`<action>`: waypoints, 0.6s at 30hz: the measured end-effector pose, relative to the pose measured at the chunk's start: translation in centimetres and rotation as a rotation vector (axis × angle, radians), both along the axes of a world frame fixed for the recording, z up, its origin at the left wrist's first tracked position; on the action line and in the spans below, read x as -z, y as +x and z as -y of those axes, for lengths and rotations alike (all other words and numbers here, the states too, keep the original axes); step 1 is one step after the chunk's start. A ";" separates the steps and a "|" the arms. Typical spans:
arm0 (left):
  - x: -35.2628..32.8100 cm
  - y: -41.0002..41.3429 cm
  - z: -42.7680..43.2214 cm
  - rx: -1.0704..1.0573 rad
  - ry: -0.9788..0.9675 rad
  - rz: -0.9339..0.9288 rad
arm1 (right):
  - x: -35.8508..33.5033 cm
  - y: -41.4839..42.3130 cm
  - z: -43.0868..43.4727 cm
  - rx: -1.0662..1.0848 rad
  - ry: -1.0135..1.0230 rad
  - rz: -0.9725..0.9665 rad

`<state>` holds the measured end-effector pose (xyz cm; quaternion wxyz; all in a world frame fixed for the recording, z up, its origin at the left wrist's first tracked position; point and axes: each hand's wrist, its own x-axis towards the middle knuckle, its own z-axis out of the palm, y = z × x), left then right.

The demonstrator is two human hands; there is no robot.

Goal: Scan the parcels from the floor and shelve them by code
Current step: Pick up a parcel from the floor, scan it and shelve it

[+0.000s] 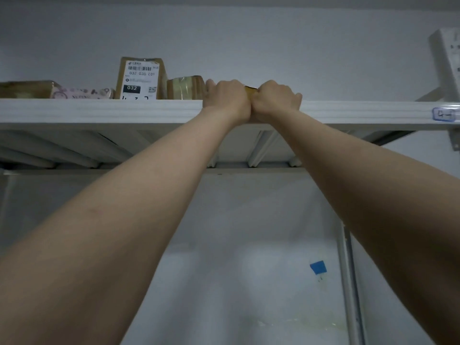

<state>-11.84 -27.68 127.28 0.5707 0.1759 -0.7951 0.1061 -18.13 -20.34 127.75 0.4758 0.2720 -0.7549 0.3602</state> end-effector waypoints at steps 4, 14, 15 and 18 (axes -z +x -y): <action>2.8 0.0 0.1 0.110 -0.112 -0.130 | 2.6 0.7 -1.0 -0.034 -0.099 -0.115; 20.3 -6.0 -2.3 0.650 0.018 -0.003 | 19.4 0.3 -4.8 0.005 -0.387 -0.041; 23.1 -6.9 -3.0 0.687 0.061 0.064 | 22.2 -0.1 -5.6 0.013 -0.390 -0.001; 31.8 -8.2 -6.1 0.843 0.219 0.288 | 31.0 -0.9 -8.7 0.059 -0.365 0.129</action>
